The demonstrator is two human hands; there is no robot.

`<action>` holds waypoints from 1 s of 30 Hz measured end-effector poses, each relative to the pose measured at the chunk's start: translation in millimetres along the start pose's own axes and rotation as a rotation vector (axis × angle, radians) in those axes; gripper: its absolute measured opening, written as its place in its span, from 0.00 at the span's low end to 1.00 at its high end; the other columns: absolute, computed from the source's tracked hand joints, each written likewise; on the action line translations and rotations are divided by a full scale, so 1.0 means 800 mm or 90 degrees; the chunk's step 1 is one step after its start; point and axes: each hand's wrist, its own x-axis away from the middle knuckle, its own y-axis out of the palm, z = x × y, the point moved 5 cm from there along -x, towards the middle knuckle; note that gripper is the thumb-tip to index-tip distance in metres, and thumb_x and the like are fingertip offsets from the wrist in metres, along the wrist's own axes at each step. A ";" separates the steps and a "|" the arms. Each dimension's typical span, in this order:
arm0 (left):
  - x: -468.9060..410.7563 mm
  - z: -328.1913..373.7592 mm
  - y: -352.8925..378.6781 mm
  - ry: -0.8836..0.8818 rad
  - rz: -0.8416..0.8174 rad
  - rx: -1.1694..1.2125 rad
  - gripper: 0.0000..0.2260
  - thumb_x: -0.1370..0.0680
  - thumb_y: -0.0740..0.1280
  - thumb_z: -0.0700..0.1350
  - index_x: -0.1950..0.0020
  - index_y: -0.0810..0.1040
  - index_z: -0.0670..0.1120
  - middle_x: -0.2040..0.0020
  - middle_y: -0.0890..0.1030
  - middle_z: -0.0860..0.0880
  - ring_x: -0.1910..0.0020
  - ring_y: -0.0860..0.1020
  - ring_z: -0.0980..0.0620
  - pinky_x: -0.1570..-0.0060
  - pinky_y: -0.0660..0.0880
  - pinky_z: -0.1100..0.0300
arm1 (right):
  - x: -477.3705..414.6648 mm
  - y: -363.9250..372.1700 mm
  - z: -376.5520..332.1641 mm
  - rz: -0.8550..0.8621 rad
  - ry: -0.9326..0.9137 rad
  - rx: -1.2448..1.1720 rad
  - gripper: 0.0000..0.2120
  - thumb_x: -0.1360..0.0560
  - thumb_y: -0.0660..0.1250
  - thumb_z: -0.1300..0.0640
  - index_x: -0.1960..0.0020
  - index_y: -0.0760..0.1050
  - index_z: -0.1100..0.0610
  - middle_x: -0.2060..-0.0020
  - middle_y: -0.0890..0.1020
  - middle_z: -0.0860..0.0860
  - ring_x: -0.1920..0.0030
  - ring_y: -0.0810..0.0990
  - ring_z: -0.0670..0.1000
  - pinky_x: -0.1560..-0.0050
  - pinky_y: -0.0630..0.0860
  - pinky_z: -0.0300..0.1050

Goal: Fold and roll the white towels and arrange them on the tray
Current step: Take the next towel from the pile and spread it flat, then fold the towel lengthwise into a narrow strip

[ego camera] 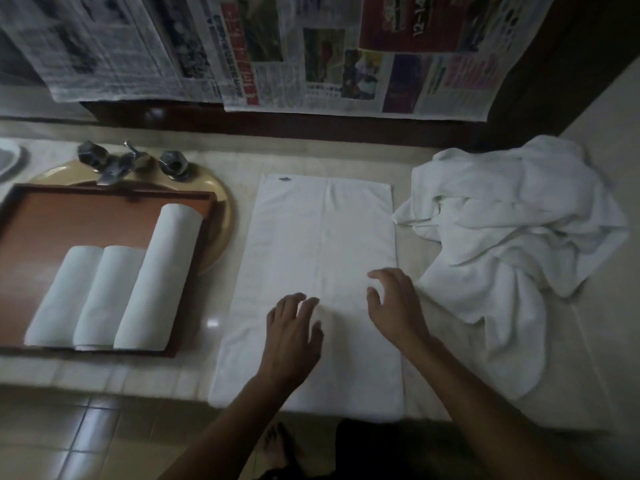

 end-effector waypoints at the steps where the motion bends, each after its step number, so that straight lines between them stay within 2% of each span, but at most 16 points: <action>1: -0.012 0.017 0.007 -0.008 0.000 0.008 0.19 0.20 0.68 0.49 0.30 0.75 0.49 0.33 0.76 0.47 0.32 0.72 0.45 0.34 0.70 0.49 | -0.028 -0.005 0.010 -0.008 0.000 -0.002 0.13 0.26 0.70 0.61 0.41 0.80 0.57 0.43 0.80 0.55 0.43 0.79 0.59 0.41 0.76 0.51; 6: -0.066 0.088 0.043 -0.023 -0.005 0.047 0.17 0.20 0.69 0.50 0.33 0.76 0.49 0.37 0.78 0.49 0.38 0.75 0.47 0.41 0.74 0.53 | -0.166 -0.016 0.049 -0.058 0.014 0.019 0.15 0.23 0.68 0.61 0.37 0.78 0.60 0.39 0.79 0.58 0.37 0.77 0.60 0.36 0.72 0.51; 10: -0.102 0.125 0.063 -0.033 -0.003 0.058 0.17 0.20 0.69 0.51 0.32 0.76 0.49 0.36 0.77 0.48 0.38 0.75 0.47 0.41 0.75 0.52 | -0.267 -0.011 0.070 -0.092 0.036 0.071 0.18 0.19 0.65 0.60 0.30 0.74 0.61 0.33 0.75 0.60 0.33 0.75 0.60 0.32 0.71 0.52; 14: -0.117 0.143 0.093 -0.049 -0.038 0.066 0.19 0.20 0.68 0.53 0.30 0.73 0.50 0.31 0.74 0.49 0.34 0.72 0.47 0.36 0.73 0.51 | -0.332 0.002 0.085 -0.119 0.043 0.114 0.19 0.18 0.64 0.60 0.29 0.72 0.63 0.33 0.73 0.62 0.35 0.76 0.63 0.33 0.71 0.52; 18: -0.125 0.155 0.117 -0.066 -0.061 -0.007 0.18 0.22 0.63 0.58 0.34 0.73 0.53 0.32 0.72 0.50 0.34 0.70 0.45 0.37 0.73 0.48 | -0.370 0.011 0.097 -0.144 0.038 0.160 0.14 0.19 0.68 0.55 0.38 0.76 0.62 0.39 0.75 0.62 0.41 0.78 0.64 0.39 0.74 0.52; 21: -0.134 0.156 0.123 -0.084 -0.036 -0.055 0.17 0.25 0.64 0.58 0.40 0.75 0.52 0.38 0.75 0.50 0.40 0.74 0.45 0.45 0.77 0.48 | -0.389 0.018 0.096 -0.193 0.031 0.162 0.09 0.19 0.67 0.57 0.42 0.78 0.61 0.42 0.78 0.60 0.40 0.78 0.61 0.40 0.74 0.49; 26: -0.150 0.163 0.132 -0.104 -0.006 -0.099 0.16 0.27 0.65 0.60 0.47 0.77 0.50 0.47 0.76 0.49 0.50 0.74 0.44 0.55 0.74 0.48 | -0.406 0.017 0.103 -0.268 0.052 0.145 0.13 0.19 0.65 0.57 0.39 0.73 0.65 0.40 0.81 0.63 0.39 0.79 0.62 0.42 0.75 0.49; 30: -0.153 0.167 0.137 -0.112 0.014 -0.102 0.16 0.28 0.67 0.60 0.50 0.76 0.49 0.49 0.75 0.48 0.53 0.73 0.44 0.57 0.72 0.47 | -0.392 0.018 0.103 -0.302 0.037 0.117 0.20 0.22 0.73 0.50 0.39 0.71 0.60 0.42 0.79 0.60 0.42 0.79 0.61 0.45 0.75 0.50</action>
